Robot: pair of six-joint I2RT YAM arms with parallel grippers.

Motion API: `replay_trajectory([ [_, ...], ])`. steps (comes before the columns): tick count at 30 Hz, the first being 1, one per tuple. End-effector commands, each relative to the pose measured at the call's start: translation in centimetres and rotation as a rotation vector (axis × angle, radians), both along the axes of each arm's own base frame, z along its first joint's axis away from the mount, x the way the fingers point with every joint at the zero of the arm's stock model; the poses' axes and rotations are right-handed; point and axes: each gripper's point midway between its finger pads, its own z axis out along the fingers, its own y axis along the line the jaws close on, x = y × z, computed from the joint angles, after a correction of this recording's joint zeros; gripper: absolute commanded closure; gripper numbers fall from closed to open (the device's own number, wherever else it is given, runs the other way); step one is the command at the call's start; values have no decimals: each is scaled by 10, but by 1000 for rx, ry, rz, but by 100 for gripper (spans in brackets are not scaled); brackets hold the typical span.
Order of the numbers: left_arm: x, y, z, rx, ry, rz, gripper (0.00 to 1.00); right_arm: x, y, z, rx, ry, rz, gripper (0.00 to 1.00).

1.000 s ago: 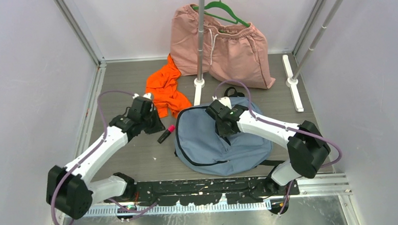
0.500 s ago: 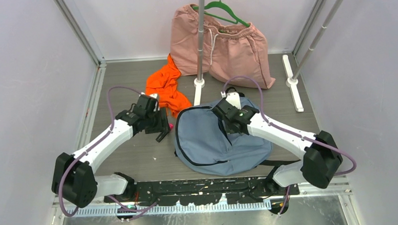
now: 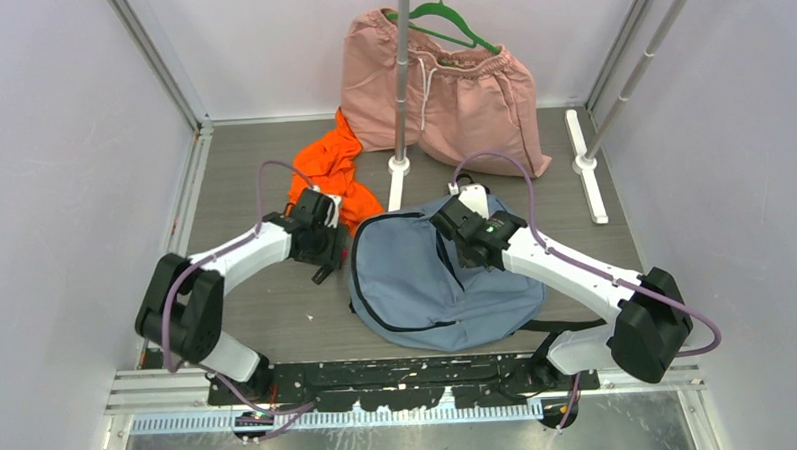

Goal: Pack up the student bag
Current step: Pick up the stationery from the center of the board.

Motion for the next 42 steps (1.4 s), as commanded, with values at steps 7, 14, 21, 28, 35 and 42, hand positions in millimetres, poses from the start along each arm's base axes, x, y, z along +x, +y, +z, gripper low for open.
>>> replay_trajectory([
  [7,34,-2,-40,177,114,-138,48,7,12,13,73,-34,11,72],
  [14,36,-4,-37,151,95,-78,90,6,15,7,58,-3,30,50],
  [21,29,-4,-5,91,44,-25,100,3,36,-9,73,105,127,29],
  [28,25,-7,38,1,-66,0,100,-2,59,-11,161,151,214,20],
  [35,30,-19,110,-135,-212,18,100,1,36,-34,11,191,125,24],
  [42,23,-54,178,-384,-280,-44,100,-1,9,-44,-84,178,30,47],
])
